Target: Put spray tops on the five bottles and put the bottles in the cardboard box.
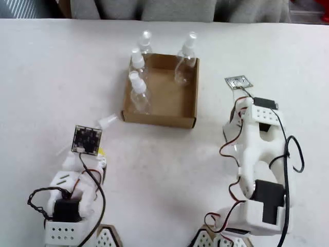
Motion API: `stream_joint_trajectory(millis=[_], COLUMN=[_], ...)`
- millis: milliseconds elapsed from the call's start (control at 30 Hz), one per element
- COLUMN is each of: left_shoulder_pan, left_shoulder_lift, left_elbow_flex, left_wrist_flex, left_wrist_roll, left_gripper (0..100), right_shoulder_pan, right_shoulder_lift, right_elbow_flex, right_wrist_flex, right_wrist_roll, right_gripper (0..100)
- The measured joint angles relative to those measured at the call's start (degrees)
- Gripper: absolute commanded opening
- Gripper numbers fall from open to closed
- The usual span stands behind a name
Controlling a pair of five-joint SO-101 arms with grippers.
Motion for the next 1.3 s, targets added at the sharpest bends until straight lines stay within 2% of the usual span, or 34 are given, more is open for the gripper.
stream_joint_trajectory(millis=[233, 367, 600, 900, 1067, 1300], left_shoulder_pan=[0.0, 0.0, 0.0, 1.1, 1.1, 1.1], left_shoulder_lift=[0.0, 0.0, 0.0, 0.0, 0.0, 0.0], left_elbow_flex=[0.0, 0.0, 0.0, 0.0, 0.0, 0.0], left_wrist_flex=[0.0, 0.0, 0.0, 0.0, 0.0, 0.0], left_wrist_roll=[0.0, 0.0, 0.0, 0.0, 0.0, 0.0], left_gripper=[3, 3, 3, 3, 2, 2], right_shoulder_pan=[1.9, 1.8, 0.2, 0.2, 0.1, -3.1], right_shoulder_lift=[-5.5, -7.7, -7.9, -7.7, -2.2, 3.1], right_elbow_flex=[-1.8, -1.8, -1.8, -0.4, 0.3, -1.5], right_wrist_flex=[6.1, 7.5, 7.5, 0.7, -4.7, -4.5], right_wrist_roll=[2.0, -4.2, -8.2, -8.2, -8.6, -9.2], right_gripper=[30.1, 29.8, 17.9, 18.7, 18.7, 18.7])
